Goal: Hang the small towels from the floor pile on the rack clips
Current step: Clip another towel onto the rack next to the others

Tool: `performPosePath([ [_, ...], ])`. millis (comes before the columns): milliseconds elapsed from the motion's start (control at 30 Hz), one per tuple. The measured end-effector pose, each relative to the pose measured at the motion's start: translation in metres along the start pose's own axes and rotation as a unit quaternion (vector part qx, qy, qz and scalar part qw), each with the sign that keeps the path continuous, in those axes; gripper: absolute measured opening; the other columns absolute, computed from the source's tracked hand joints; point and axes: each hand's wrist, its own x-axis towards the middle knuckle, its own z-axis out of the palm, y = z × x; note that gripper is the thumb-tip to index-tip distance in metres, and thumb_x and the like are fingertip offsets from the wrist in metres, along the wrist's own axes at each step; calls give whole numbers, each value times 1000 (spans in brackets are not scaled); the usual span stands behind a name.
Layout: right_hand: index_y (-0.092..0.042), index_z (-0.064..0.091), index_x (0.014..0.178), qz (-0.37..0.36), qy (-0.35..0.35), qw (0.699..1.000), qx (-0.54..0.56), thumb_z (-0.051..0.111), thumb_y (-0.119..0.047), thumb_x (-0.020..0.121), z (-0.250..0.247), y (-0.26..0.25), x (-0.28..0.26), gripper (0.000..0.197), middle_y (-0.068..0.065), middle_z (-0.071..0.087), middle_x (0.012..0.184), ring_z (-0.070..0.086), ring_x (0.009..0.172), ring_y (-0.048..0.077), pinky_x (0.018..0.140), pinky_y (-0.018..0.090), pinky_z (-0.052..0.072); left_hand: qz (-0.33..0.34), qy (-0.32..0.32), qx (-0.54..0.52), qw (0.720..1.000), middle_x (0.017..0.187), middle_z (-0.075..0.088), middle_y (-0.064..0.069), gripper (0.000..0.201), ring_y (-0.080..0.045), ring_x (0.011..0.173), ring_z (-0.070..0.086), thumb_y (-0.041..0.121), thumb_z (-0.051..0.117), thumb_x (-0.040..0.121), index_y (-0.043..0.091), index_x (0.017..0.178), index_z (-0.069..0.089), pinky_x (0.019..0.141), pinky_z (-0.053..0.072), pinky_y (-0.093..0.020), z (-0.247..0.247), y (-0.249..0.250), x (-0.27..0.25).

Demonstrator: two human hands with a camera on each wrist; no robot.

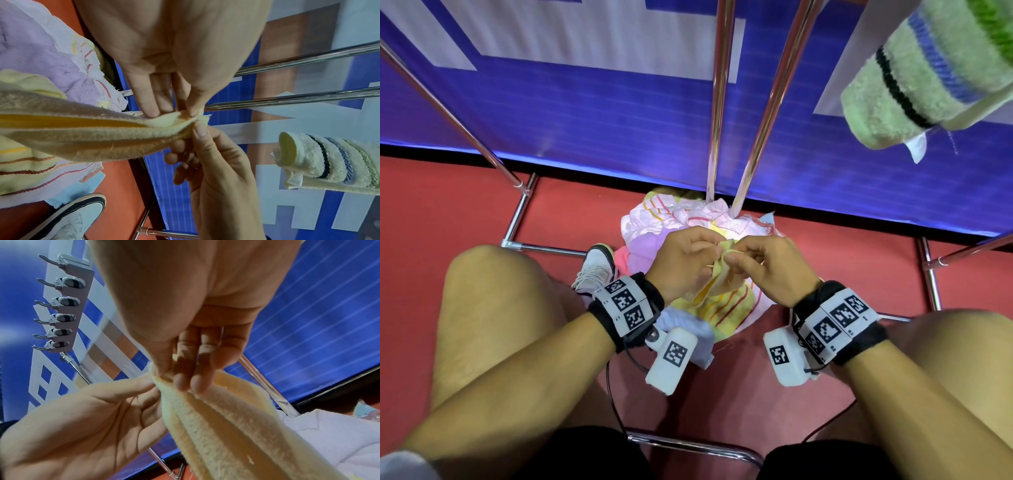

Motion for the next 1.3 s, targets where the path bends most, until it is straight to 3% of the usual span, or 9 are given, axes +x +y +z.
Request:
performPosePath([
  [233,-23,66,76,4,12,1000,-19,62,-32,93,0,1,2,20,-2,68,65,67,67,20,69,43,55,4,3,-11,1000,83,72,-1,22,-10,72,67,-1,61,92,18,89,71,66,57,-27,3,1,0],
  [467,-20,66,74,25,25,999,13,57,-42,88,2,4,5,27,0,67,64,66,65,24,68,46,55,9,15,-11,1000,82,75,2,20,-13,77,68,0,63,91,18,90,72,71,57,-29,3,1,1],
  [667,-20,66,72,35,22,999,16,59,-44,89,1,6,4,30,2,67,62,65,64,25,66,47,55,29,12,22,999,83,76,-2,24,-19,84,68,1,64,90,22,86,75,80,57,-43,3,5,-3],
  [833,-19,67,70,11,17,999,-29,65,-37,93,-1,4,1,29,0,66,60,63,61,18,65,38,53,48,-9,50,998,88,70,-28,32,-29,78,62,0,68,87,30,78,78,77,53,-48,1,5,-4],
  [933,-20,67,70,3,6,999,-43,62,-45,93,0,2,-1,34,2,66,61,62,61,20,64,37,52,46,-9,60,997,83,74,-17,21,-29,79,65,3,72,85,24,83,76,80,55,-52,1,3,-4],
  [1033,-21,67,70,2,6,999,-38,61,-47,93,-1,0,-3,36,-5,67,60,61,59,10,65,31,52,44,-18,70,996,82,76,-12,16,-24,79,66,5,71,87,21,87,75,81,55,-51,-1,2,-3],
  [1100,-24,66,69,-2,6,999,-42,61,-47,93,-2,-1,-3,33,-7,68,61,62,60,7,66,29,52,40,-23,69,997,84,74,-19,13,-24,76,63,5,71,86,17,88,75,77,55,-47,-1,2,-3],
  [1200,-23,70,77,-8,-5,998,-67,63,-41,94,0,1,-3,26,-3,69,63,64,62,14,65,36,53,37,-28,63,997,74,75,-9,10,-16,69,63,5,75,82,15,84,75,70,54,-36,-1,3,-3],
  [1300,-24,67,75,-12,-5,999,-52,61,-39,96,1,3,-2,26,-3,69,64,64,60,14,64,38,54,57,-22,45,997,79,70,-26,10,-28,69,60,5,77,80,16,79,78,70,51,-44,-2,4,-2],
])
